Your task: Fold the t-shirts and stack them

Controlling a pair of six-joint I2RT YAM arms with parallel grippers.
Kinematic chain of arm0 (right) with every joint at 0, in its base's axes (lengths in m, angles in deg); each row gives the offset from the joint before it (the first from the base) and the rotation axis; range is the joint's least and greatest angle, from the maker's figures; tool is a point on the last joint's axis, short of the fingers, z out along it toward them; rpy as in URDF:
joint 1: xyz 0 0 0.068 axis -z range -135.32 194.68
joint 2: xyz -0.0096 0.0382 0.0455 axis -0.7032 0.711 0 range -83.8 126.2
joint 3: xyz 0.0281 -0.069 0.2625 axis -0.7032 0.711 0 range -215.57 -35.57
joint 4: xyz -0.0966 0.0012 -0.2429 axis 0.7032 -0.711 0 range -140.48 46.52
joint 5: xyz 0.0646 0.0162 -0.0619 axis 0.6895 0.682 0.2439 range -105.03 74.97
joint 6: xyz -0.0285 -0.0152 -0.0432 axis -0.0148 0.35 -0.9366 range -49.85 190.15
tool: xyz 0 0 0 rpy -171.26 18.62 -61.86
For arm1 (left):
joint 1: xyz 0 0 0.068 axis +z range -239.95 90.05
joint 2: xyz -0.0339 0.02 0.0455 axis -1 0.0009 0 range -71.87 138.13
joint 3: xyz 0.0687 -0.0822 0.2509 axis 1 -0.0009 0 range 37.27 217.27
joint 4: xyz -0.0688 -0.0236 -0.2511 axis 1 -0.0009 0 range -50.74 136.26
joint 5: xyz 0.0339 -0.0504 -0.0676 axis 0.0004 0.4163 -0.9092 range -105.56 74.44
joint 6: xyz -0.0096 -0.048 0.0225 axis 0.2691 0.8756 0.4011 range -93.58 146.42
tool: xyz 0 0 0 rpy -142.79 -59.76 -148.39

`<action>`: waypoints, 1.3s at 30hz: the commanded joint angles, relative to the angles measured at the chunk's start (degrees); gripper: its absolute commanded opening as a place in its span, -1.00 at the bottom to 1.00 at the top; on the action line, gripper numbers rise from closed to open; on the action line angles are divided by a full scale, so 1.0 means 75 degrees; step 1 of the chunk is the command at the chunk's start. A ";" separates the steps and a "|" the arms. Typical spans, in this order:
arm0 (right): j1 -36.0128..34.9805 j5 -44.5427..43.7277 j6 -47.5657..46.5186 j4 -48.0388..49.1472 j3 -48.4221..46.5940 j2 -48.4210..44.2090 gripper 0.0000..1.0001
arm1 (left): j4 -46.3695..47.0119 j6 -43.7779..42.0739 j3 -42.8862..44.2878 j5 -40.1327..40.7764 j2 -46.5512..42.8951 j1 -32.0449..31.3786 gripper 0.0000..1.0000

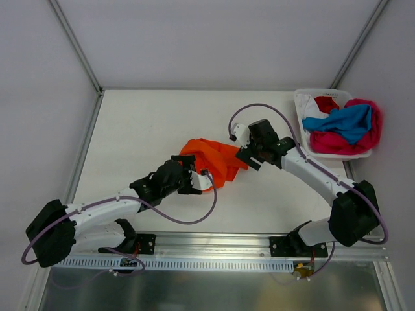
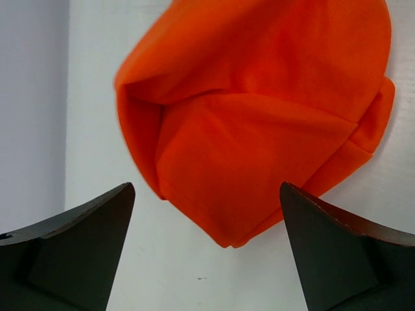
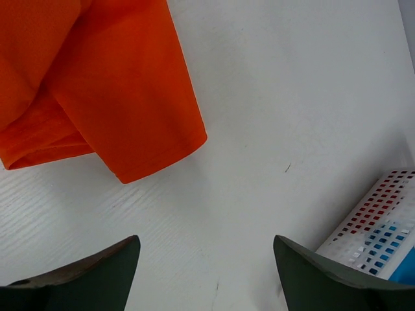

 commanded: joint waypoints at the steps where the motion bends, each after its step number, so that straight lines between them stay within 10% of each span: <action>1: -0.0016 0.0278 0.0122 -0.0244 -0.0381 0.0023 0.76 | 0.0634 0.0183 -0.0145 -0.0113 0.0613 -0.0055 0.92; 9: -0.0694 0.1653 -0.0755 0.0058 0.0600 -0.0503 0.70 | 0.2730 0.0183 -0.0110 0.1820 0.1226 0.0867 0.98; 17: -0.1035 0.1828 -0.1577 0.1031 0.1423 -0.0340 0.65 | 0.1889 0.1131 0.0417 0.2019 0.0523 0.2967 0.97; 27: -0.1035 0.1406 -0.2351 0.2870 0.2759 0.0152 0.63 | 0.1187 0.1894 0.0184 0.2338 -0.0602 0.4923 0.97; 39: -0.1024 -0.0854 -0.2503 0.5226 0.2772 0.1850 0.55 | 0.1022 0.1695 -0.0144 0.2091 -0.1668 0.5149 0.97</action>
